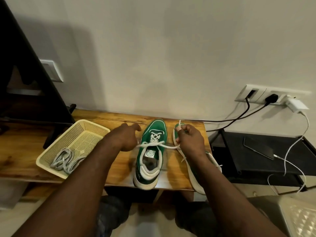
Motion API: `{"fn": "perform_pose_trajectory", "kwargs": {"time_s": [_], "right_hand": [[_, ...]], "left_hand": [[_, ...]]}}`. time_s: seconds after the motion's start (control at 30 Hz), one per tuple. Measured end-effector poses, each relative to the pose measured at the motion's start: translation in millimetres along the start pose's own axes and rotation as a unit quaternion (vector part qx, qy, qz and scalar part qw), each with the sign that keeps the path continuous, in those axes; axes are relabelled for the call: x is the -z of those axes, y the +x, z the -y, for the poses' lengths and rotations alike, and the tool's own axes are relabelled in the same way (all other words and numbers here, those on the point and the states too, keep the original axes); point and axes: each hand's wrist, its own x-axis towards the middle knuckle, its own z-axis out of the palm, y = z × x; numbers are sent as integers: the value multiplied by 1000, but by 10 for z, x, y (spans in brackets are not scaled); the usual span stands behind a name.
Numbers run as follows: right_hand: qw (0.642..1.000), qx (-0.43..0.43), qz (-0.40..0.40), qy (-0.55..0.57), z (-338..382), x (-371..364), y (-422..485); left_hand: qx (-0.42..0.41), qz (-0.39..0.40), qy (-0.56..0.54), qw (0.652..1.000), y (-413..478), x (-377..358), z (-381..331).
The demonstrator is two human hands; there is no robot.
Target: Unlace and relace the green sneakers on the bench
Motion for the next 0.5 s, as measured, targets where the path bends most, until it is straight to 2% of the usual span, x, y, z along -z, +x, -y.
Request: {"fn": "perform_pose_trajectory", "kwargs": {"time_s": [0.07, 0.13, 0.3, 0.43, 0.5], "right_hand": [[997, 24, -4, -75, -33, -2, 17], [987, 31, 23, -157, -47, 0, 17], [954, 104, 90, -266, -38, -31, -52], [910, 102, 240, -321, -18, -1, -113], [894, 117, 278, -330, -24, -22, -167]], "left_hand": [[-27, 64, 91, 993, -27, -72, -33], [-49, 71, 150, 985, -51, -97, -55], [-69, 94, 61, 991, -141, -28, -119], [-53, 113, 61, 990, -119, -83, -59], [-61, 113, 62, 990, -120, -131, -41]]}}
